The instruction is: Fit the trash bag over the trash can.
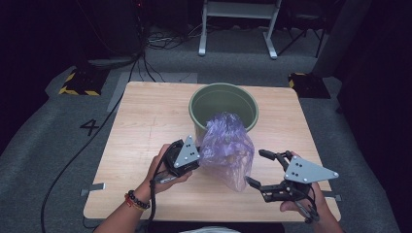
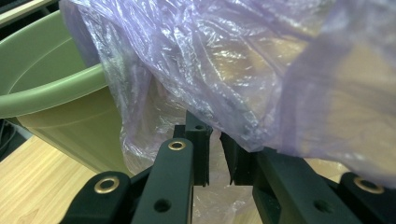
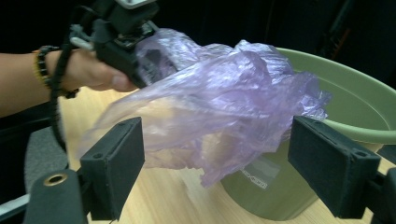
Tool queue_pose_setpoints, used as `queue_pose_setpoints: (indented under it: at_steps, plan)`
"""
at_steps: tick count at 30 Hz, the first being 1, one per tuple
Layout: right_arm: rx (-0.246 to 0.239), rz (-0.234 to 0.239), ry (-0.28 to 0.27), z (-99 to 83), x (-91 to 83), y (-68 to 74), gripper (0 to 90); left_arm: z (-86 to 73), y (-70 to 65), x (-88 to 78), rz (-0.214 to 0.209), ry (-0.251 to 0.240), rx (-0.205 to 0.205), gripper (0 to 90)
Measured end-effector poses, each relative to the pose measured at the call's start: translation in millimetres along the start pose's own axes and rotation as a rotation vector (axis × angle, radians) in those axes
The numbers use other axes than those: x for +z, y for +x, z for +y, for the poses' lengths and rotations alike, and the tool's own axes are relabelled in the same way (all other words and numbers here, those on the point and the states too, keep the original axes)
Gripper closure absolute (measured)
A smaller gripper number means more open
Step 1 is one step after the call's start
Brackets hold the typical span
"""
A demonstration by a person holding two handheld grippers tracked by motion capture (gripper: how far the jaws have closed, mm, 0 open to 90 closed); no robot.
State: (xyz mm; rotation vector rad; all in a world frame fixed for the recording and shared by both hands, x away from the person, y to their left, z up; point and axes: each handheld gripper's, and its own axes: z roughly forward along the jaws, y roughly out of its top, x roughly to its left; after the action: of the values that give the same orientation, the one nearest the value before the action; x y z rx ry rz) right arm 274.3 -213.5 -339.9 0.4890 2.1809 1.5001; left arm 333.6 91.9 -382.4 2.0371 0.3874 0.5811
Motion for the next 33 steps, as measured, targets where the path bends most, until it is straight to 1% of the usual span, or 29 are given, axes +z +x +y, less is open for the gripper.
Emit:
queue_pose_setpoints:
  at_steps: [1,3,5,6,8,9,10,12,13,14,16,19,21,22,25,26,29,30,31,32,33]
  plan:
    - [-0.001,-0.014,0.009,0.9,3.3,0.4,20.0,-0.1,-0.6,0.3,0.000,-0.007,0.002,81.2]
    - [0.000,-0.059,0.030,2.1,10.9,0.0,24.3,0.0,-0.9,0.7,-0.004,-0.016,0.000,81.7]
    - [0.013,-0.086,0.032,1.8,16.6,-3.5,32.1,0.1,-0.2,0.8,-0.005,-0.020,-0.002,81.7]
    - [0.022,-0.090,0.037,1.2,19.0,-6.4,42.2,0.0,-0.2,0.4,-0.003,-0.019,-0.003,81.7]
    - [0.020,-0.113,0.037,-1.5,22.8,-13.1,56.0,-0.9,1.0,-1.6,-0.005,-0.023,-0.008,81.7]
    - [0.026,-0.108,0.036,-2.7,23.6,-15.8,64.9,-1.4,1.8,-2.7,0.000,-0.023,-0.007,81.7]
    - [0.031,-0.100,0.032,-4.1,23.8,-18.5,70.4,-2.3,2.3,-4.8,0.011,-0.030,-0.009,81.7]
    - [0.048,-0.095,0.016,-8.0,23.9,-26.0,79.2,-3.1,3.3,-8.3,0.015,-0.042,-0.017,81.6]
    - [0.052,-0.099,0.010,-9.1,23.5,-28.0,82.4,-3.6,4.4,-10.8,0.021,-0.043,-0.013,81.3]
    - [0.048,-0.117,0.003,-10.8,23.0,-31.1,85.1,-4.3,5.8,-12.3,0.024,-0.044,-0.017,80.7]
    - [0.058,-0.129,-0.007,-13.3,22.5,-36.2,87.8,-6.2,9.3,-15.1,0.034,-0.049,-0.032,79.7]
    - [0.062,-0.155,-0.005,-15.9,23.1,-42.9,88.5,-8.7,14.8,-20.3,0.044,-0.061,-0.054,78.9]
    - [0.044,-0.183,0.002,-17.5,24.4,-46.8,88.5,-10.2,17.6,-22.5,0.052,-0.061,-0.059,78.9]
    - [0.044,-0.194,0.007,-18.3,25.2,-48.9,88.5,-11.2,19.2,-23.6,0.054,-0.059,-0.063,78.9]
    - [0.051,-0.212,0.017,-20.4,29.0,-56.3,88.5,-14.5,26.6,-26.5,0.074,-0.052,-0.074,80.1]
    - [0.043,-0.227,0.021,-20.7,30.2,-58.6,88.5,-15.5,29.3,-27.2,0.080,-0.053,-0.081,80.6]
    - [0.050,-0.247,0.025,-20.9,32.8,-67.0,88.5,-18.7,37.5,-28.9,0.099,-0.048,-0.099,81.3]
    - [0.047,-0.258,0.028,-20.9,33.1,-69.1,88.4,-20.4,40.6,-29.3,0.101,-0.055,-0.115,81.7]
    - [0.045,-0.270,0.029,-20.7,33.4,-72.3,88.4,-21.6,42.8,-30.1,0.102,-0.056,-0.119,82.1]
    - [0.038,-0.274,0.029,-20.3,32.9,-75.4,88.4,-22.7,44.6,-31.1,0.108,-0.062,-0.123,82.7]
    - [0.043,-0.275,0.026,-19.8,32.3,-79.0,88.3,-23.4,46.1,-32.0,0.111,-0.064,-0.131,83.3]
